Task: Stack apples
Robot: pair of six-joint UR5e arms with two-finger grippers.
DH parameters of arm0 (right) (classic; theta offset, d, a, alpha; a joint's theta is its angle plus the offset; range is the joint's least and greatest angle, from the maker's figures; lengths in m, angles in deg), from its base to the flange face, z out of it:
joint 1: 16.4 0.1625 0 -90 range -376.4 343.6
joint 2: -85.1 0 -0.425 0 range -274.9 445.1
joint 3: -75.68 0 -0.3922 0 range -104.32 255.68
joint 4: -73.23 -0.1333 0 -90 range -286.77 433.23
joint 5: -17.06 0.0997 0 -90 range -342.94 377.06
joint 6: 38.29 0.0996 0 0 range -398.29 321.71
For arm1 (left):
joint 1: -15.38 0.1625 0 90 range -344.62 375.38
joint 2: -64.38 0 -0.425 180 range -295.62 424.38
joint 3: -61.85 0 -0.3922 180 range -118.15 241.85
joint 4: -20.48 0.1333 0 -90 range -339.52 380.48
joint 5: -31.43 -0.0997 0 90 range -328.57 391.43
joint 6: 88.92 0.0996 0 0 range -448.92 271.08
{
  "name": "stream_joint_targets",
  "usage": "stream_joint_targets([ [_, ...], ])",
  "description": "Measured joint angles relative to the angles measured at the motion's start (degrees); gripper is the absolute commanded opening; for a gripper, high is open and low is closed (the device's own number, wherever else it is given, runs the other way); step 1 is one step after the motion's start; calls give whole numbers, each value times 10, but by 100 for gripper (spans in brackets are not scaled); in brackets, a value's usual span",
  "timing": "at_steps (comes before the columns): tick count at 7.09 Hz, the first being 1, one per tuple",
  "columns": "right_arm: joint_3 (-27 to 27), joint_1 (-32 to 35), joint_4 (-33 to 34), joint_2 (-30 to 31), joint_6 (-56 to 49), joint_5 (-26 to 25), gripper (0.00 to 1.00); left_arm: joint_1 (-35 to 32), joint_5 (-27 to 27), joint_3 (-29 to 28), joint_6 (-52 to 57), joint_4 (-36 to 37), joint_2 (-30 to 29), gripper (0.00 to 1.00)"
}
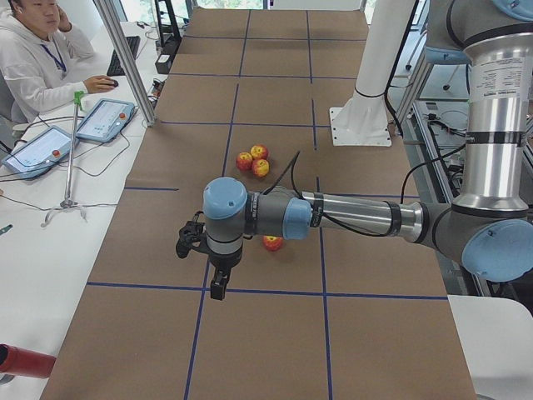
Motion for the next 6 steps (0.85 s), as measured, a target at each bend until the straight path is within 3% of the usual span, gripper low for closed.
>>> stream_joint_targets([
  [1,0,0,0,0,0,0,100,-1,-3,-3,15,3,2,100],
  [3,0,0,0,0,0,0,100,-6,50,-6,-15,0,26,100],
  [5,0,0,0,0,0,0,100,16,68,-1,-153,-70,36,100],
  [6,0,0,0,0,0,0,100,62,70,-2,-218,-112,44,100],
])
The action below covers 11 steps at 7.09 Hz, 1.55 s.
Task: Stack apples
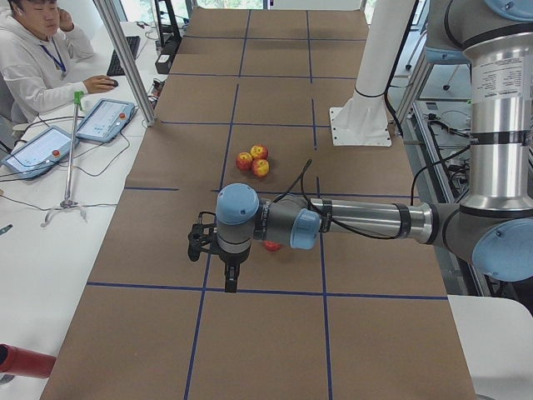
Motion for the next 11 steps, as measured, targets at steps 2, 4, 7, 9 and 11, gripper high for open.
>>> stream_joint_targets([
  [2,0,0,0,0,0,0,100,86,1,-3,-112,-46,5,100],
  [4,0,0,0,0,0,0,100,163,1,-3,-188,-63,4,100],
  [7,0,0,0,0,0,0,100,239,1,-5,-251,-76,2,100],
  [9,0,0,0,0,0,0,100,257,2,-6,-255,-77,1,100],
  [11,0,0,0,0,0,0,100,278,10,-15,-255,-84,1,100],
])
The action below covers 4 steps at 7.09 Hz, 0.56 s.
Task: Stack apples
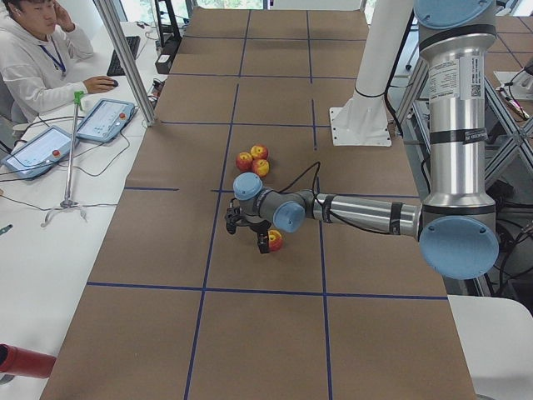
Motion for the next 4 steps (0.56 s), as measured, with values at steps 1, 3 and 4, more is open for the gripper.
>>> stream_joint_targets([
  [1,0,0,0,0,0,0,100,7,6,-8,0,-14,0,100],
  [3,0,0,0,0,0,0,100,28,17,-28,-1,-36,0,98],
  [4,0,0,0,0,0,0,100,35,19,-34,-1,-38,-1,44],
])
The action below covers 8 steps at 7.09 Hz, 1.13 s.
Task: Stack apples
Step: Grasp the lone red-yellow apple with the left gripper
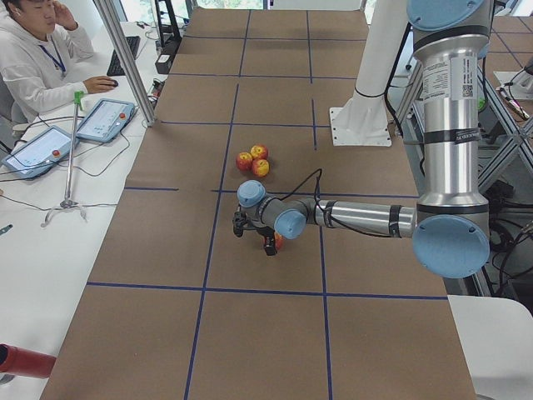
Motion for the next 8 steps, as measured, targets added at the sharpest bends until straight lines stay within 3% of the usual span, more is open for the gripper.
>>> stream_joint_targets([
  [1,0,0,0,0,0,0,100,3,1,-3,1,-1,-1,3],
  [3,0,0,0,0,0,0,100,3,1,4,0,0,-3,0],
  [5,0,0,0,0,0,0,100,1,-2,68,-23,44,-31,0],
  [8,0,0,0,0,0,0,100,18,-6,110,-151,205,-201,0],
])
